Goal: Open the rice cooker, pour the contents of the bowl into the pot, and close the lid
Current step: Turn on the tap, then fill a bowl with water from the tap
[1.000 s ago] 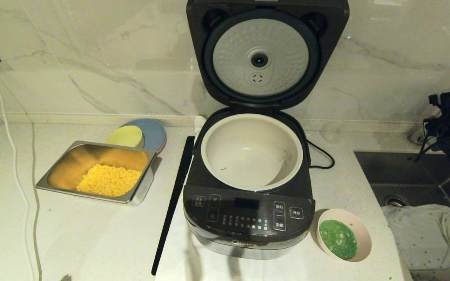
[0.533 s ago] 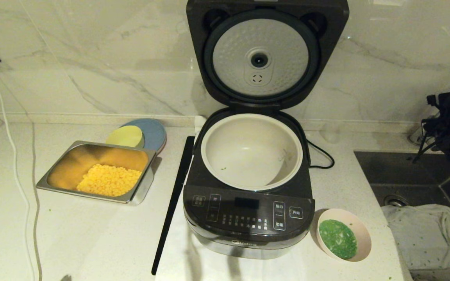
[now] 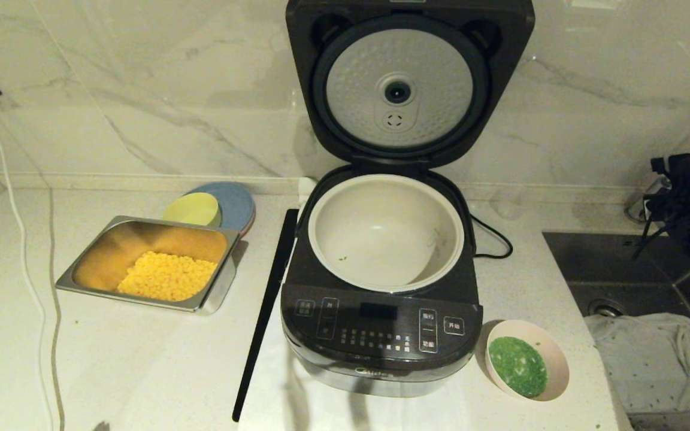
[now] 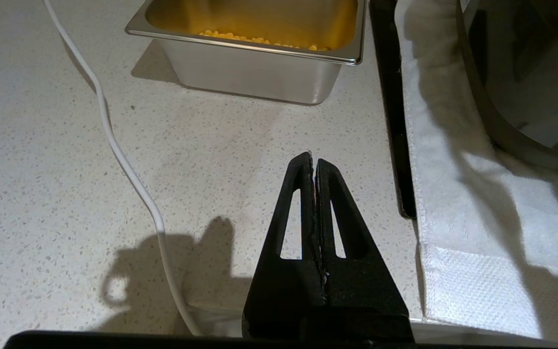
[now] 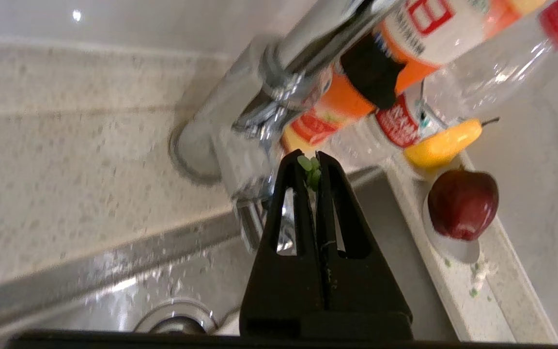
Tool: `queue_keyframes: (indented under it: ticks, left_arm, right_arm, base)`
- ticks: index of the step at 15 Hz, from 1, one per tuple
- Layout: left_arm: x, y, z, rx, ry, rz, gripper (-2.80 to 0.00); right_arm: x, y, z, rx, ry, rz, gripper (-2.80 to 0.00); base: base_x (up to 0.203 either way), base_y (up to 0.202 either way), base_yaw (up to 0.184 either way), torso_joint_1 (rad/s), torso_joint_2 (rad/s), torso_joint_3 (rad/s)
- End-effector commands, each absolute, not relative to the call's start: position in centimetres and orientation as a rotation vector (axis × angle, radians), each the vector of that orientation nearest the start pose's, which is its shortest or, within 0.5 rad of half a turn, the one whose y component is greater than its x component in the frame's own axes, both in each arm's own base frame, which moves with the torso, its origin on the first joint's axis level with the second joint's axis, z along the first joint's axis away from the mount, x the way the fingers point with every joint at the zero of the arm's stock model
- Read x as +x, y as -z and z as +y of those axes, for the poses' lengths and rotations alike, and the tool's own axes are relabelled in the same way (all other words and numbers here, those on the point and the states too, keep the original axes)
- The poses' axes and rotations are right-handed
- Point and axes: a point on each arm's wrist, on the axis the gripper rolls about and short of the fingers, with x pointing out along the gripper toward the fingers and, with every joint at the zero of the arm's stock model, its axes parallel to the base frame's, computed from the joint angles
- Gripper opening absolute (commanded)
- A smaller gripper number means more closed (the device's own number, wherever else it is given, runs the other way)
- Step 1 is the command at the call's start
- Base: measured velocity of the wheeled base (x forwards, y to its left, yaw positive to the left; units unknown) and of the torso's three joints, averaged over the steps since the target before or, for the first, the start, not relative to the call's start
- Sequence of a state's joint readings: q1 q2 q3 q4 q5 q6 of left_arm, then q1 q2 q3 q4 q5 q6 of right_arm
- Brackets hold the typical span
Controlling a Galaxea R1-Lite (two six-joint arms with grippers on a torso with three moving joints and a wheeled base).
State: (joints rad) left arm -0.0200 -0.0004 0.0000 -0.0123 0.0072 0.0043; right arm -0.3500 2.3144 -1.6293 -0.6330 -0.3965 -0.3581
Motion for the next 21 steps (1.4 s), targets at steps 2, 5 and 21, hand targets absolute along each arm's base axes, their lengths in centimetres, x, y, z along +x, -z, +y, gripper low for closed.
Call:
queue_keyframes:
  ticks: [2,5,21]
  left_arm:
    - [-2.2,-7.4,0.1,0.003,0.012,-0.005,-2.80]
    - [-2.2,-7.4,0.1,0.005,0.012,-0.005,-2.80]
    - [-2.2,-7.4,0.1,0.003,0.012,-0.005,-2.80]
  right_arm:
    - [44.8,-16.3,-17.4,-0.345,0.744,0.205,-2.80]
    - [44.1,-16.0,-17.2,-0.347,0.745,0.233,-2.80]
    - [29.4,-26.4,-7.8,-0.100,0.429,0.367,-2.80]
  base:
    - [0.000,0.000,0.000,0.000,0.00,0.000]
    - [0.000,0.000,0.000,0.000,0.00,0.000]
    - [0.000,0.000,0.000,0.000,0.00,0.000]
